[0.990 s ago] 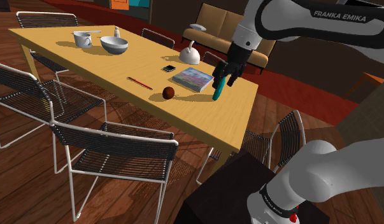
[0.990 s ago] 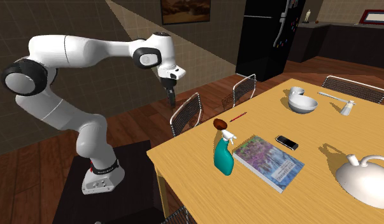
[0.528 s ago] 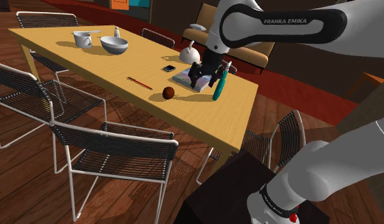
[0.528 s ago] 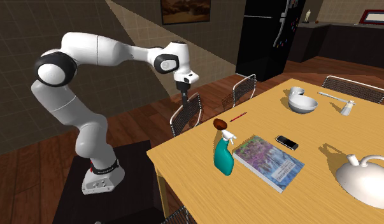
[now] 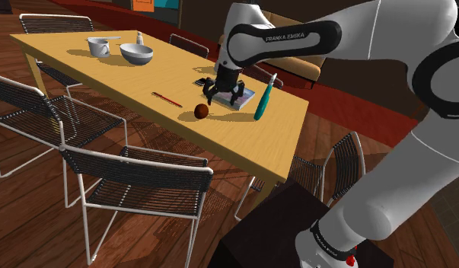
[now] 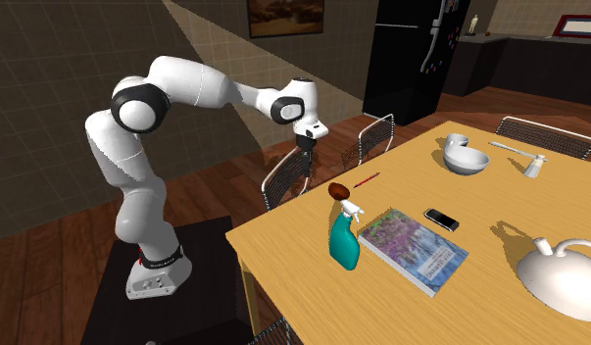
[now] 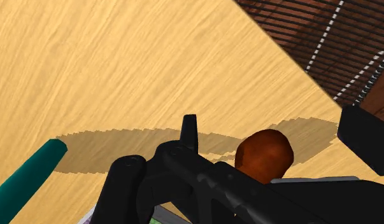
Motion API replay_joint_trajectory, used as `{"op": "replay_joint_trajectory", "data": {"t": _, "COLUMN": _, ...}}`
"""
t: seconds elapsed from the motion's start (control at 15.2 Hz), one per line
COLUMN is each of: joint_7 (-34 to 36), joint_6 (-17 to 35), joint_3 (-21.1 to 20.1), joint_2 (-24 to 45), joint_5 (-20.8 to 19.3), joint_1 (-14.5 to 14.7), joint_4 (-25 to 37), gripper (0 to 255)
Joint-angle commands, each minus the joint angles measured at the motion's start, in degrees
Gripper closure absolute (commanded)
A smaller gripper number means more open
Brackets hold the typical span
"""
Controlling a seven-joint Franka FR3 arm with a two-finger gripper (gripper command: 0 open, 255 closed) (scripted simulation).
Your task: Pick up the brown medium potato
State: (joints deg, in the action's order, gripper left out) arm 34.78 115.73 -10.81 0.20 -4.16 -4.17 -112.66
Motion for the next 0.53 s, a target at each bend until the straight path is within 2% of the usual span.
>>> {"op": "replay_joint_trajectory", "data": {"t": 0.0, "joint_7": 3.66, "joint_6": 0.24, "joint_3": 0.03, "joint_2": 4.65, "joint_5": -1.81, "joint_1": -0.01, "joint_4": 3.96, "gripper": 0}}
{"op": "replay_joint_trajectory", "data": {"t": 0.46, "joint_7": 14.19, "joint_6": -1.43, "joint_3": 2.11, "joint_2": 21.2, "joint_5": -6.81, "joint_1": 1.47, "joint_4": 20.46, "gripper": 0}}
